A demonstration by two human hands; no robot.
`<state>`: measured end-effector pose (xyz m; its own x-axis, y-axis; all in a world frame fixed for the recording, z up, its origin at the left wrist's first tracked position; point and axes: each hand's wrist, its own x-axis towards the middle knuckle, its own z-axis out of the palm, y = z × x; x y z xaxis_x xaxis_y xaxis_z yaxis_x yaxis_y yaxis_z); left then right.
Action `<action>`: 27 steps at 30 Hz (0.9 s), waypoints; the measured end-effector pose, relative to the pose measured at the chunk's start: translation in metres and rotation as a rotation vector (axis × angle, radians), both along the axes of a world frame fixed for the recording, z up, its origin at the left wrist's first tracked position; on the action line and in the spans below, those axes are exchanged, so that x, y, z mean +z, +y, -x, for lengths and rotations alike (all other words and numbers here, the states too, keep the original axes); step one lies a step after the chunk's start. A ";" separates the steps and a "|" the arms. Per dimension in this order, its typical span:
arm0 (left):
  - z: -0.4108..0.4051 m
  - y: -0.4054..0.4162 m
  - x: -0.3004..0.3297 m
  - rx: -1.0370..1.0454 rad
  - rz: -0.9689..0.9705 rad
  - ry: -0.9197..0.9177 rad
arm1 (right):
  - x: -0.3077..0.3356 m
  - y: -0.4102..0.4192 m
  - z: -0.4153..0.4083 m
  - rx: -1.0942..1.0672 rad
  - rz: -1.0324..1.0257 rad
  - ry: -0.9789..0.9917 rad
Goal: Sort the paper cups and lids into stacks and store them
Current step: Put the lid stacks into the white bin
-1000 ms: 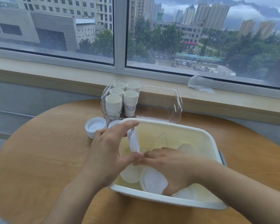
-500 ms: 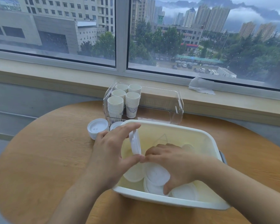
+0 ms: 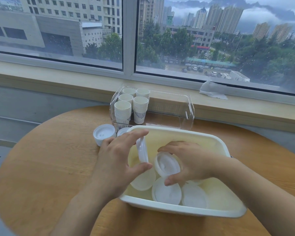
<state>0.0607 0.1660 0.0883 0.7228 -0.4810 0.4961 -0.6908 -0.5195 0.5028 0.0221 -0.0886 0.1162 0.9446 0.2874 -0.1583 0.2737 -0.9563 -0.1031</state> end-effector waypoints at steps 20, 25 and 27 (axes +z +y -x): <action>0.003 -0.003 0.005 -0.001 -0.003 0.035 | -0.005 -0.015 0.010 -0.031 -0.169 -0.072; 0.005 -0.004 0.005 -0.005 0.000 0.013 | -0.012 -0.012 0.009 -0.024 -0.036 0.012; 0.005 -0.004 0.004 -0.013 0.004 0.007 | -0.012 -0.007 0.010 0.008 -0.046 0.044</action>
